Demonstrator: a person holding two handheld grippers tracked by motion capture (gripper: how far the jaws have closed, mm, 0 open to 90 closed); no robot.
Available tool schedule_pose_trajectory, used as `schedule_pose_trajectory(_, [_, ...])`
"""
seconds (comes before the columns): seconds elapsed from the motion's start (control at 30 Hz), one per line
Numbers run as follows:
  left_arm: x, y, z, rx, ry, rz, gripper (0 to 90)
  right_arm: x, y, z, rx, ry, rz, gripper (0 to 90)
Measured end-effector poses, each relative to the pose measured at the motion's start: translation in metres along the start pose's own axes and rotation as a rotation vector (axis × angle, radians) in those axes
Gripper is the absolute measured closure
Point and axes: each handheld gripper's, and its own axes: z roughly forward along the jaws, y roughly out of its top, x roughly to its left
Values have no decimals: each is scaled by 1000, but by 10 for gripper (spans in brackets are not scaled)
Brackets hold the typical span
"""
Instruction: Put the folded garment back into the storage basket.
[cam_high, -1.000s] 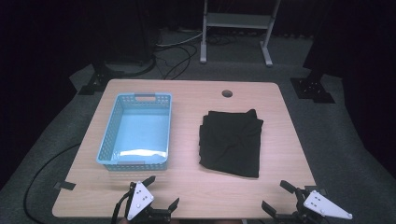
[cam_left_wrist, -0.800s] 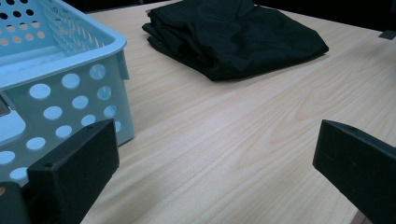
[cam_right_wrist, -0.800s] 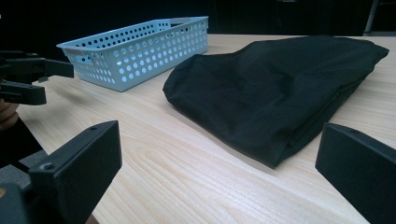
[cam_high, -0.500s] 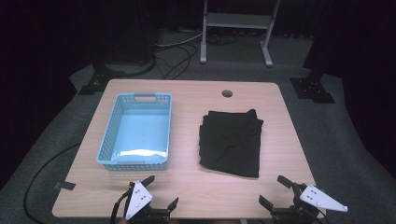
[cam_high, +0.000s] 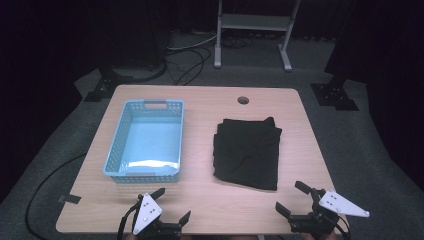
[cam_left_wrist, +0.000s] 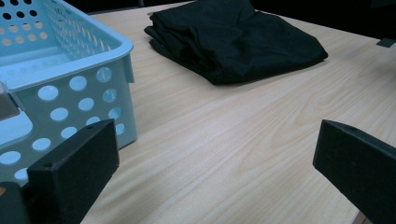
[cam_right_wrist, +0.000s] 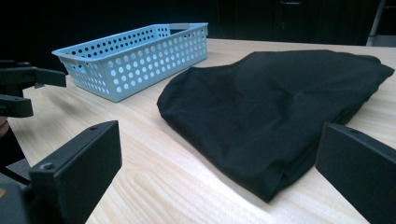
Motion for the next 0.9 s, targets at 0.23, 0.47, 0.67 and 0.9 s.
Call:
schedule_pose_trajectory(0.23, [0,0,0,1,1,-1,0,-3,11,4,-14,11,-10,3])
schedule_pose_trajectory(0.47, [0,0,0,1,0,1,0,-5,21,13,-9,33,-24,3])
schedule_pose_trajectory(0.67, [0,0,0,-1,-1,1,0,-5,30,23,0,42,-44,3])
schedule_pose_trajectory(0.9, [0,0,-1,-3,-1,1,0,-9,37,33,27,47,-60,3])
